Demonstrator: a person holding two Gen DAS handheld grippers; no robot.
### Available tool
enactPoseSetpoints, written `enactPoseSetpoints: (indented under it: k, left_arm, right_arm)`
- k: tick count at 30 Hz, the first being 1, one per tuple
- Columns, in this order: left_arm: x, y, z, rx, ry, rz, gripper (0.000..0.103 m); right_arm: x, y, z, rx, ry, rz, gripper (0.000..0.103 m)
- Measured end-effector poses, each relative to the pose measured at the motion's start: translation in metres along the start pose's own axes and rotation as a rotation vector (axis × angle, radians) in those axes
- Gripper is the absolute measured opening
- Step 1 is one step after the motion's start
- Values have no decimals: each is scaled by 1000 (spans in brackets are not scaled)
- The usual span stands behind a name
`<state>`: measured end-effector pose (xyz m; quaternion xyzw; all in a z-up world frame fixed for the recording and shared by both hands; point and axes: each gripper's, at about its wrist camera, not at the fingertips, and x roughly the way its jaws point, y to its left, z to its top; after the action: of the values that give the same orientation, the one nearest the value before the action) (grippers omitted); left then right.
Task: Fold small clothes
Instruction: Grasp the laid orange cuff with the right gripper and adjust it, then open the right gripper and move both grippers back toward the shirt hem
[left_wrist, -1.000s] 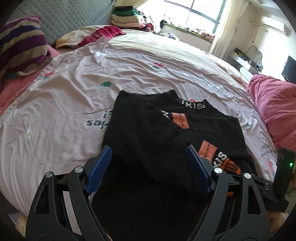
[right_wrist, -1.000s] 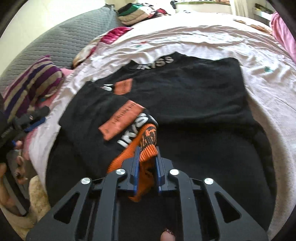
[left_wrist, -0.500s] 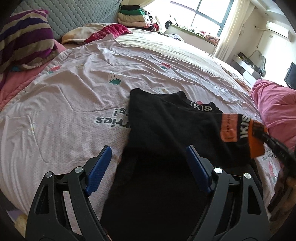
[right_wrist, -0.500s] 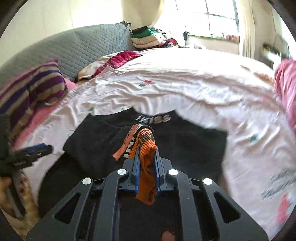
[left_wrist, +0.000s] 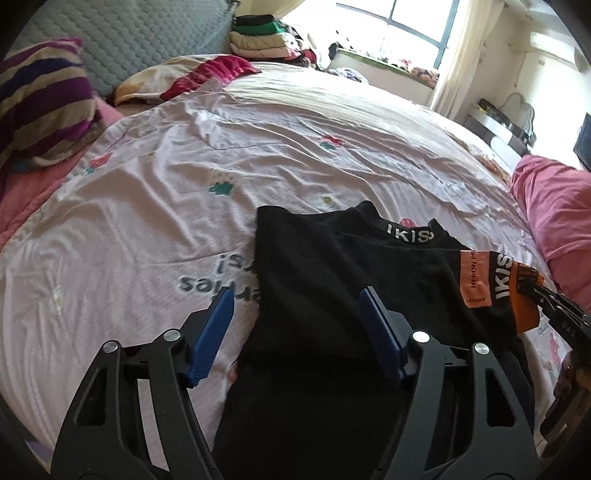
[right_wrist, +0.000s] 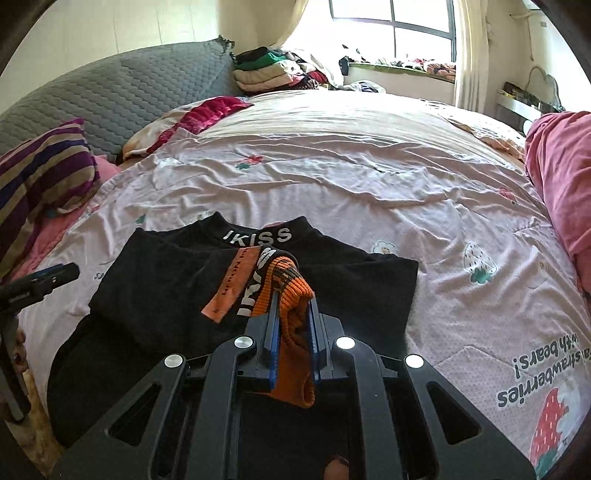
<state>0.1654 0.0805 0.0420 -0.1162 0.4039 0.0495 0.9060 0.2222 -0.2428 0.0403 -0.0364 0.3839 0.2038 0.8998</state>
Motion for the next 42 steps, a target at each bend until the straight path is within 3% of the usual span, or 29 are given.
enactPoseSetpoints:
  k: [1, 5, 7, 13, 20, 23, 32, 33, 35, 42]
  left_arm:
    - [6, -4, 2, 10, 15, -11, 51]
    - [26, -18, 8, 31, 53, -35, 46]
    - [39, -27, 9, 55, 76, -34, 39]
    - [65, -37, 5, 87, 130, -22, 39]
    - [69, -34, 2, 93, 133, -18, 39]
    - [73, -33, -1, 106, 148, -4, 39]
    - [81, -18, -8, 104, 174, -12, 39]
    - [81, -16, -9, 102, 173, -17, 39]
    - [81, -16, -10, 104, 171, -21, 39]
    - [80, -14, -11, 111, 167, -31, 39]
  right_arm:
    - [1, 0, 0, -1, 2, -4, 11]
    - [4, -1, -2, -6, 15, -18, 12]
    - [5, -1, -3, -7, 20, -20, 12]
    - [9, -2, -6, -19, 31, -64, 14]
    - [8, -9, -6, 3, 25, -94, 30]
    - [14, -1, -8, -26, 41, -85, 31]
    - [44, 38, -21, -108, 123, -20, 37]
    - [48, 39, -23, -115, 136, -28, 38]
    - [61, 39, -30, -138, 212, -91, 50]
    - [66, 25, -36, -75, 244, -76, 52]
